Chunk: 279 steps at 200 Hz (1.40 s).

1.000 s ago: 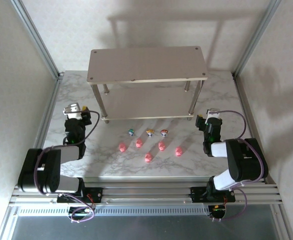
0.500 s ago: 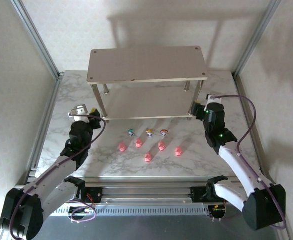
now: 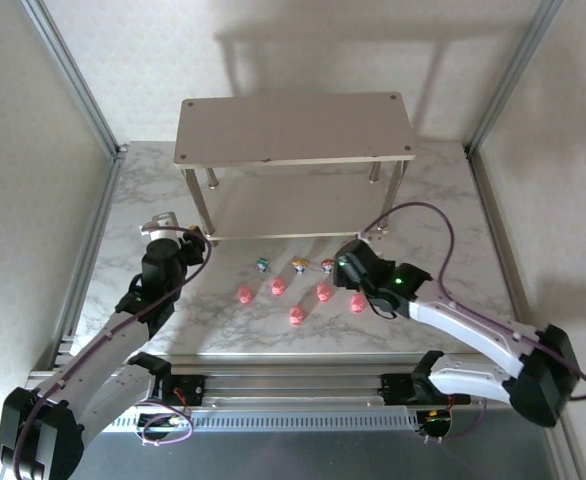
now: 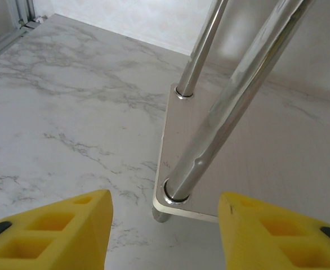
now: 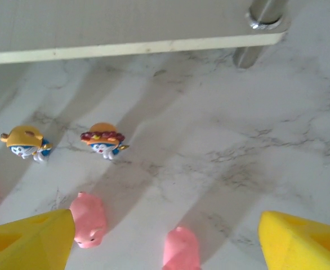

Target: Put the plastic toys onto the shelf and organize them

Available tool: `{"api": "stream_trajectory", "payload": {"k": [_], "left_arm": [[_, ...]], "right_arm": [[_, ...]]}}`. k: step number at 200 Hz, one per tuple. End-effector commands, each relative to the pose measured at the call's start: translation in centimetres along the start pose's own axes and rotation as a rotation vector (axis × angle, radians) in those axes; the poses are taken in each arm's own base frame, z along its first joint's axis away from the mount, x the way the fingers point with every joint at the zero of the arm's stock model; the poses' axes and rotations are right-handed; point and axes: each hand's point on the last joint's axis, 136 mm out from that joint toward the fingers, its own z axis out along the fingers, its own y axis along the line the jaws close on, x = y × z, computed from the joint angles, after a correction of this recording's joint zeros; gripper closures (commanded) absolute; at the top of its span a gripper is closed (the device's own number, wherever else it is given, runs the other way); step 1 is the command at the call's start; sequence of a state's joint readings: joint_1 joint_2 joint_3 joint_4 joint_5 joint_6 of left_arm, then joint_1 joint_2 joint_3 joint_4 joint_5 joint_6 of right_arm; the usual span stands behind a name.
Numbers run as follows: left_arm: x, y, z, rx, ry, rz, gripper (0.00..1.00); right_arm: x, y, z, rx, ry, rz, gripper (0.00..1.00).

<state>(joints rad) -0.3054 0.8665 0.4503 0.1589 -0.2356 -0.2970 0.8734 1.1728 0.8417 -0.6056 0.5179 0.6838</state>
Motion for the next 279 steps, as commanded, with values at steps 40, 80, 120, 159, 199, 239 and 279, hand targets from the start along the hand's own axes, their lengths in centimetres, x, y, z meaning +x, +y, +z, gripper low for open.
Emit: {"api": "stream_trajectory", "payload": {"k": [40,80,120,159,199,239,279], "left_arm": [[0.1,-0.7,-0.1,0.019,0.046,0.006,0.47],[0.7,-0.7,0.3,0.015,0.072,0.019,0.47],[1.0,-1.1,0.8,0.017,0.099,0.044,0.47],[0.7,-1.5,0.8,0.037,0.095,0.040,0.46],[0.4,-1.6,0.6,0.047,0.088,0.038,0.46],[0.3,-1.9,0.9,0.062,0.092,0.037,0.46],[0.3,-1.9,1.0,0.070,0.097,0.035,0.46]], "right_arm": [[-0.5,2.6,1.7,0.045,0.050,0.028,0.15],[0.1,4.1,3.4,0.051,0.102,0.005,0.15],[0.5,4.9,4.6,0.058,0.131,-0.014,0.16],[0.6,5.4,5.1,0.046,0.150,-0.018,0.16],[0.5,5.2,5.1,0.038,0.156,-0.010,0.15],[0.5,4.9,5.3,0.027,0.169,0.003,0.15],[0.3,4.9,5.3,0.020,0.176,0.003,0.15]]}}
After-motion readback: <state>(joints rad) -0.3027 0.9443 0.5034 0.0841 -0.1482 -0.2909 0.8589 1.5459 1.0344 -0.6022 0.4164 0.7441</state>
